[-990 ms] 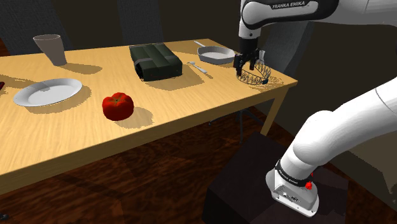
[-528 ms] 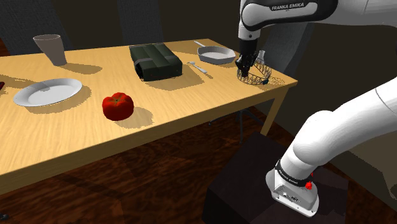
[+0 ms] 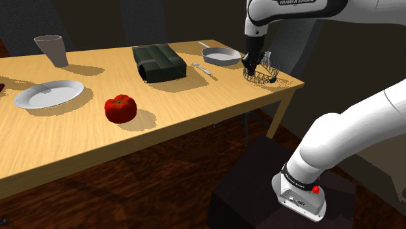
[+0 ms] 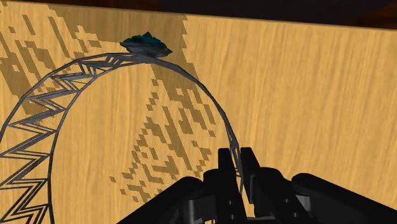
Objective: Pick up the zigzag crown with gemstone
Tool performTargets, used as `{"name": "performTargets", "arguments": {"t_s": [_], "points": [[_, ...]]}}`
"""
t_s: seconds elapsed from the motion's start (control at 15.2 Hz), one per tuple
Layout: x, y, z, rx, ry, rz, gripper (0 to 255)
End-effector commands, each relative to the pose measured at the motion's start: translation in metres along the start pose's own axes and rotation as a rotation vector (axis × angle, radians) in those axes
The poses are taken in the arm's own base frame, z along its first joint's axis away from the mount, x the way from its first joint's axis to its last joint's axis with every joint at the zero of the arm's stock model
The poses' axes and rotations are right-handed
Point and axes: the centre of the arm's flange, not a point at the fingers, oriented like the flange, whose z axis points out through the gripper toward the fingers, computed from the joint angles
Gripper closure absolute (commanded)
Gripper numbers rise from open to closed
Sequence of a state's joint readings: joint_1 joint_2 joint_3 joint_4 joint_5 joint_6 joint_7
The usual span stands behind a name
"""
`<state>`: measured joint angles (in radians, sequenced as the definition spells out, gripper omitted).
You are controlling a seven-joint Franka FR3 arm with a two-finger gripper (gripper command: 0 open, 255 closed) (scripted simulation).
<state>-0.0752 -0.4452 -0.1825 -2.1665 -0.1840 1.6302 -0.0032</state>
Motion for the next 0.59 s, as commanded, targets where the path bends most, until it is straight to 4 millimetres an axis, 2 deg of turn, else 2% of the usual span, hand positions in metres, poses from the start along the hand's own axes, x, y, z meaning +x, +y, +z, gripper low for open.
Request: {"name": "performTargets", "arguments": {"t_s": [0.0,0.53], "points": [[-0.001,0.001,-0.009,0.000,0.000,0.000,255],[-0.005,0.006,-0.051,0.000,0.000,0.000,255]]}}
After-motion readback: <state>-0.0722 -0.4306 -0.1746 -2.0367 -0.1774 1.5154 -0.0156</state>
